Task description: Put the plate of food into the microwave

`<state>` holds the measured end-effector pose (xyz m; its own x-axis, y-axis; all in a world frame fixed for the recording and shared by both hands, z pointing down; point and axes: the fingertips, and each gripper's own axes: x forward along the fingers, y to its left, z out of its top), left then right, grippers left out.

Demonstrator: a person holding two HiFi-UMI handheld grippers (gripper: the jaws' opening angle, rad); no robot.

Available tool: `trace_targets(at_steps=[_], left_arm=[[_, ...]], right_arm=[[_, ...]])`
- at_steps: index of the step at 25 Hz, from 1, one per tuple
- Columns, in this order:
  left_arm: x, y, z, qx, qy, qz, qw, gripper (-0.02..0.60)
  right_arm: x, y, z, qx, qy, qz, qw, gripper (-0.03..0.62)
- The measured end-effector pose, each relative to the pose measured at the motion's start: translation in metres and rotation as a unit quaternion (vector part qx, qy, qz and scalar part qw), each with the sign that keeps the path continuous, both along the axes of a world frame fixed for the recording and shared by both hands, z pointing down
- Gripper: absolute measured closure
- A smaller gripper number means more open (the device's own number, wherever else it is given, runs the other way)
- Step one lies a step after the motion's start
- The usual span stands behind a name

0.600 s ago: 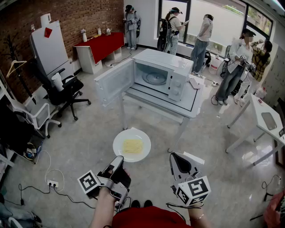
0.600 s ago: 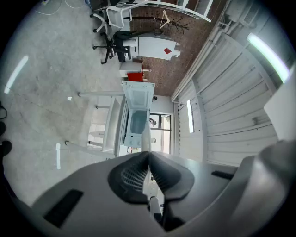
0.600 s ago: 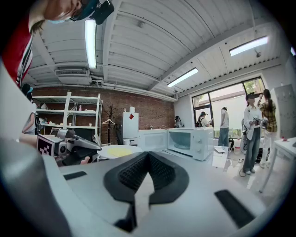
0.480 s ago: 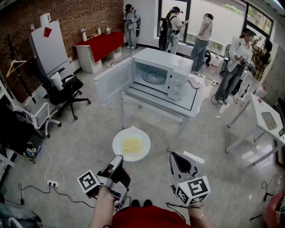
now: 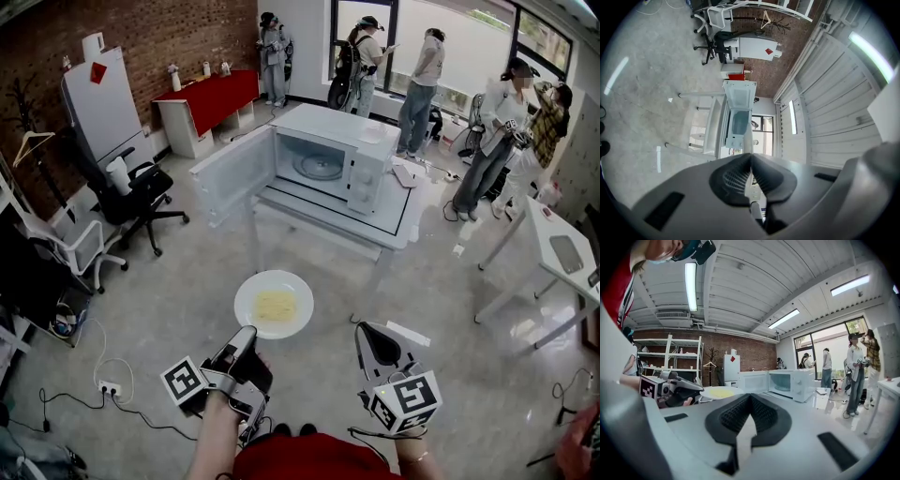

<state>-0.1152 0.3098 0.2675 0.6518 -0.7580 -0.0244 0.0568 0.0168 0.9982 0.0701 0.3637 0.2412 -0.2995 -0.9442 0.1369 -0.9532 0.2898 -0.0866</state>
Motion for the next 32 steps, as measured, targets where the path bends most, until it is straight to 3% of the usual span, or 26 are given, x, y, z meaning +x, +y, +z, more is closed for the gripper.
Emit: trace_targets(at_steps=[12, 25, 32], left_arm=[[0.004, -0.062, -0.018, 0.028, -0.008, -0.022, 0.9993, 0.561], [0.036, -0.247, 0.003, 0.019, -0.001, 0.031, 0.9993, 0.561], [0.067, -0.331, -0.001, 0.013, 0.016, 0.072, 0.9972, 0.561]], right_arm=[[0.021, -0.036, -0.003, -0.001, -0.002, -0.002, 1.000, 0.582], [0.018, -0.218, 0.011, -0.017, -0.005, 0.005, 1.000, 0.582], [0.032, -0.303, 0.009, -0.032, -0.013, 0.040, 0.999, 0.582]])
